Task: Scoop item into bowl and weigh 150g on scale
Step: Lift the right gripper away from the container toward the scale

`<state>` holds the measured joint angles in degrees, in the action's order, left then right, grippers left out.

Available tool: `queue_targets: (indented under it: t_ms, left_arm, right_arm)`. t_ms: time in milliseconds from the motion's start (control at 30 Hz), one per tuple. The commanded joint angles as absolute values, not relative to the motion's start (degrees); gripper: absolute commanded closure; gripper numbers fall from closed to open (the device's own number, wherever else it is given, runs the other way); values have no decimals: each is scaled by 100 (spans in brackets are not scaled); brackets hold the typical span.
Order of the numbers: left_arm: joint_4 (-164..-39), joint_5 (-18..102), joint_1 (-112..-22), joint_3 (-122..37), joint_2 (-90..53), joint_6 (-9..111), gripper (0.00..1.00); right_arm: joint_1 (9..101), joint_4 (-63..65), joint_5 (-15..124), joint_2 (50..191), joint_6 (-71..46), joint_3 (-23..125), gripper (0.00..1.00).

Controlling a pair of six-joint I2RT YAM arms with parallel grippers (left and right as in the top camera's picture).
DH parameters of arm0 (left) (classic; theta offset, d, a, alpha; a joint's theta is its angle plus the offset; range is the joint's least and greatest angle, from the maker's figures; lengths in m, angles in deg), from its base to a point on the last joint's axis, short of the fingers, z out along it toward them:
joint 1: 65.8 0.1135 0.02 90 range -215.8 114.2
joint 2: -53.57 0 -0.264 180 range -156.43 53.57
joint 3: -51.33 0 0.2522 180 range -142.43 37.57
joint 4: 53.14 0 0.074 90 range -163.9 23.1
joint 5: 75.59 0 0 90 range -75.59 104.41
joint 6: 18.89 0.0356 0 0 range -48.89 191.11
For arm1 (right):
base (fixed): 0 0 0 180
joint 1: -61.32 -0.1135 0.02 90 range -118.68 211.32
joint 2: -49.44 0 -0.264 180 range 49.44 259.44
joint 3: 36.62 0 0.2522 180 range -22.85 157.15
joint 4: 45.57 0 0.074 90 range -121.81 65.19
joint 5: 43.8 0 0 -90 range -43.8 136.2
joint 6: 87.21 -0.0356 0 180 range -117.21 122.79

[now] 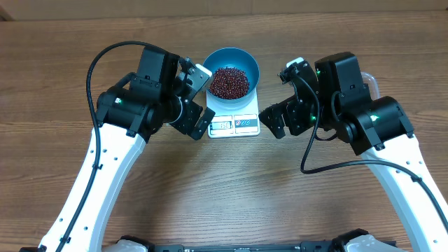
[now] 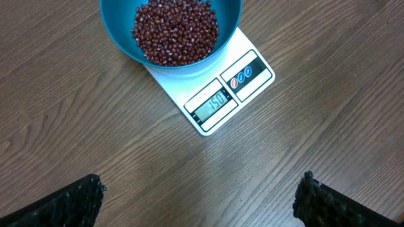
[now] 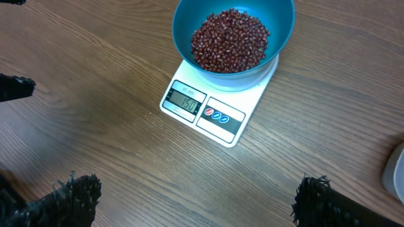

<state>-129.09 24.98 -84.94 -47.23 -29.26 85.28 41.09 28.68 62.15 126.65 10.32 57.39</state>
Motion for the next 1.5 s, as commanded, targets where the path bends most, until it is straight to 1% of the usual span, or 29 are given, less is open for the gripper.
queue_targets:
  t_ms: [0,1067,1233,1367,1467]
  left_arm:
    - [-12907,2583,-8533,-4808,-2882,8677,0]
    - [-12907,2585,-8533,-4808,-2882,8677,0]
    - [-12907,2583,-8533,-4808,-2882,8677,0]
    - [-12907,2583,-8533,-4808,-2882,8677,1]
    - [-12907,2583,-8533,-4808,-2882,8677,0]
  right_arm:
    - [4114,2851,6103,12628,1080,5779,0]
    - [4114,2872,6066,12628,1080,5779,0]
    - [4114,2942,5594,12400,1080,5759,0]
    - [4114,2545,5476,11777,1080,5210,0]
    - [4114,2009,5459,11133,1080,4371,0]
